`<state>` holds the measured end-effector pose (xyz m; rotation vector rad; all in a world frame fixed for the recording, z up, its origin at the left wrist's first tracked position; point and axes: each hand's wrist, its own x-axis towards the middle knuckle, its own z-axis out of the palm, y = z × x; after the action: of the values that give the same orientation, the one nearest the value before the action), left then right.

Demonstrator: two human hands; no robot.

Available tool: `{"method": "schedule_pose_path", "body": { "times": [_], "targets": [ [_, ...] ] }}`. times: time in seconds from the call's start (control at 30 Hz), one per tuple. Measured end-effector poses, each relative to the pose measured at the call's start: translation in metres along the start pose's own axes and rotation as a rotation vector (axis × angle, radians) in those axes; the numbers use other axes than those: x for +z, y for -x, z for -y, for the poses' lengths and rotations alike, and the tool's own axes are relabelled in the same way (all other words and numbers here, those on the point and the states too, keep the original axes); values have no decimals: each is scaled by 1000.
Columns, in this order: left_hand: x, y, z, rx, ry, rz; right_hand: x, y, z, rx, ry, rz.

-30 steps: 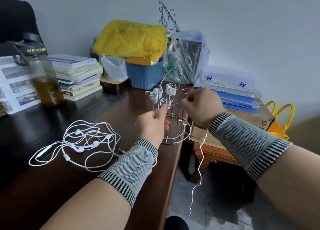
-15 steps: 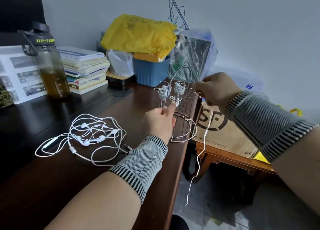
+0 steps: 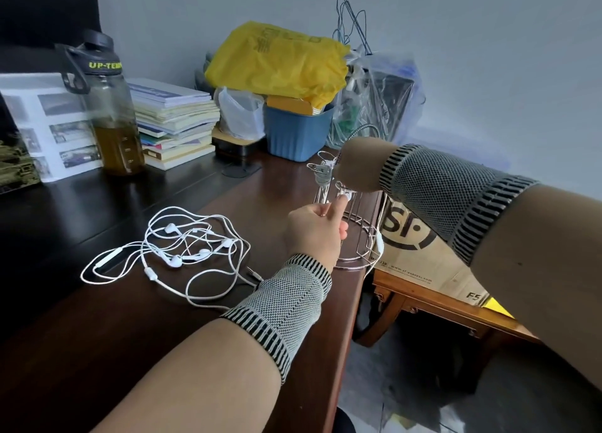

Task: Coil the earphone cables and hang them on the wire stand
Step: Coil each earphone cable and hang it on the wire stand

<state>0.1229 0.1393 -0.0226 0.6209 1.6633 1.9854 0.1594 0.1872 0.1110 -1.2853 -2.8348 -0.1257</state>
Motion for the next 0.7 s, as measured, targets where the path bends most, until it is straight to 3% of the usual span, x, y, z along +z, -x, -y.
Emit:
{"method": "schedule_pose_path", "body": {
  "times": [0.33,0.5,0.7],
  "targets": [
    [0,5,-4,-7,8,-10,9,15,3,-19,0,-99],
    [2,11,-4,10,-37,21,9,32,4,-142,243,-219],
    [2,17,-9,9,-146,31,12,59,10,-314,538,-238]
  ]
}}
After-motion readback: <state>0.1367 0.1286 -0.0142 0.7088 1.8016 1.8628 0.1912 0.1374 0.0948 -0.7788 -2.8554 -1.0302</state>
